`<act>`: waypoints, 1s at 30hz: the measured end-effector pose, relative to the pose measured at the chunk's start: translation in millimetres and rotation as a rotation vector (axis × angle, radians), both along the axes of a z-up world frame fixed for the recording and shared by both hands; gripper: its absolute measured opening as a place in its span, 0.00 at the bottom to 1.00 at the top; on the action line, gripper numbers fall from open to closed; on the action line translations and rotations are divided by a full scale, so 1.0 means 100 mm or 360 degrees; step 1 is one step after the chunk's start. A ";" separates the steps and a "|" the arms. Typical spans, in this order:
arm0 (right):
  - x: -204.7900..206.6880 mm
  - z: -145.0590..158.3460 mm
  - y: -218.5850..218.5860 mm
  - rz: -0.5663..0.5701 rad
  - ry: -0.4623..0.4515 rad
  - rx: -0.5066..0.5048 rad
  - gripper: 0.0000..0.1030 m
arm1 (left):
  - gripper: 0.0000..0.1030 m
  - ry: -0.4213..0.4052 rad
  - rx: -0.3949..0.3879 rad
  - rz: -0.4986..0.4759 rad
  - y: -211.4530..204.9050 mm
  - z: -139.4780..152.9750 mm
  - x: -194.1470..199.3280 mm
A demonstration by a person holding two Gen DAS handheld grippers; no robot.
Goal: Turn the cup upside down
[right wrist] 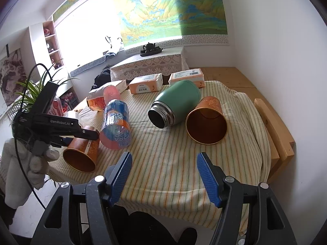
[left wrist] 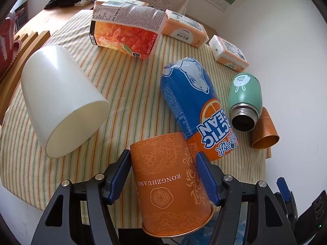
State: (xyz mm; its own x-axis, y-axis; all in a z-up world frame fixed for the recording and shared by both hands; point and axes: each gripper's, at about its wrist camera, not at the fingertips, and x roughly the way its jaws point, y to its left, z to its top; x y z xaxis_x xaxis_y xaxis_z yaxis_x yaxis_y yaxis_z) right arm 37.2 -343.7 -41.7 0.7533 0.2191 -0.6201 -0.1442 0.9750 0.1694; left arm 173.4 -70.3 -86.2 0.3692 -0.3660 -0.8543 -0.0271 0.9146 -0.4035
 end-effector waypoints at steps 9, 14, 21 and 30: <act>0.05 -0.07 0.11 0.0008 0.0026 -0.0034 0.60 | 0.65 0.0019 -0.0032 0.0014 0.10 -0.06 0.02; 0.07 -0.07 0.14 0.0010 0.0029 -0.0039 0.60 | 0.65 -0.0012 -0.0037 0.0010 0.13 -0.02 0.02; 0.08 -0.07 0.17 0.0013 0.0031 -0.0039 0.60 | 0.64 -0.0112 0.0013 -0.0008 0.11 0.12 -0.03; 0.11 -0.06 0.29 0.0019 0.0028 -0.0054 0.60 | 0.63 -0.0414 0.0221 -0.0038 0.01 0.34 -0.22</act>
State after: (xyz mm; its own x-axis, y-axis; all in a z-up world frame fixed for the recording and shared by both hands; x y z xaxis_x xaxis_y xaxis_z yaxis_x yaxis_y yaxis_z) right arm 47.7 -315.1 -47.9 0.7397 0.2067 -0.6404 -0.1529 0.9784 0.1391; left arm 151.9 -69.5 -52.5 0.5748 -0.2633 -0.7748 0.0831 0.9607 -0.2648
